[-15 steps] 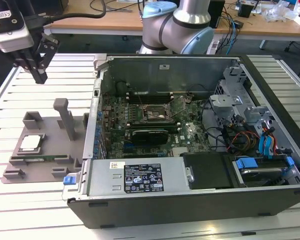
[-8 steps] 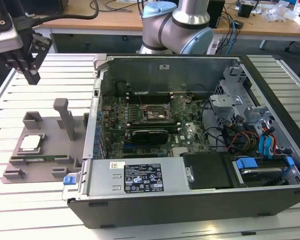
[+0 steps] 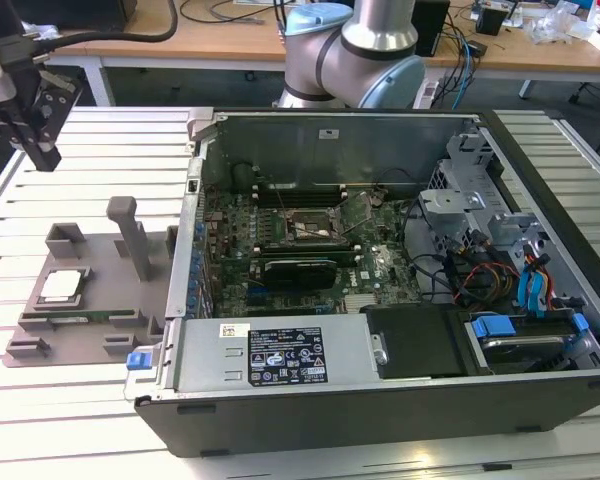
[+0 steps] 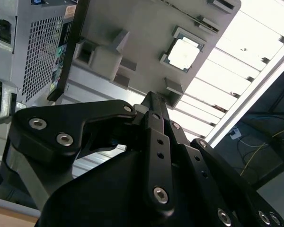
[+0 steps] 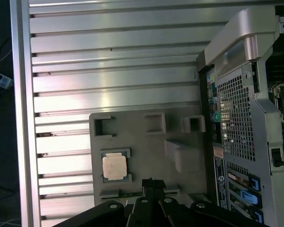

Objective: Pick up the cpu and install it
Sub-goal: 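Reach for the cpu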

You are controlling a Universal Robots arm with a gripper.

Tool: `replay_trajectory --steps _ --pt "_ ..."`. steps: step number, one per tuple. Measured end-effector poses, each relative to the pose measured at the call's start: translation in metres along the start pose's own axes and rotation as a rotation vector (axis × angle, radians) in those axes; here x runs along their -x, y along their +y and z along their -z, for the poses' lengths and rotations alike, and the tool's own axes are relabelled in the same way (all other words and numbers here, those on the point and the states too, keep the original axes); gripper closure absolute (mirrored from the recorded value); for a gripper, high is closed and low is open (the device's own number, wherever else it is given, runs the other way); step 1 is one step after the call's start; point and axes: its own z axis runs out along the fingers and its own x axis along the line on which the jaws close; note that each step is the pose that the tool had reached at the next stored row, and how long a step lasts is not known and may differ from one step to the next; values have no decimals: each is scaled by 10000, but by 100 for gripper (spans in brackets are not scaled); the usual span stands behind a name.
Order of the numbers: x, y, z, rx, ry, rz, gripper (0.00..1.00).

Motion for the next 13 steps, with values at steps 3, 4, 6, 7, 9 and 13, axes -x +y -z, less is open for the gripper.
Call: replay_trajectory --steps 3,4,6,7,9,13 --pt "-35 -3 -4 0 0 1 89" --pt "-67 -6 -7 0 -1 0 89" --pt "-94 -8 -10 0 0 1 89" --pt "-111 -9 -11 0 0 1 89" --pt "-132 -11 -13 0 0 1 89" --pt "-200 -16 -19 1 0 0 89"
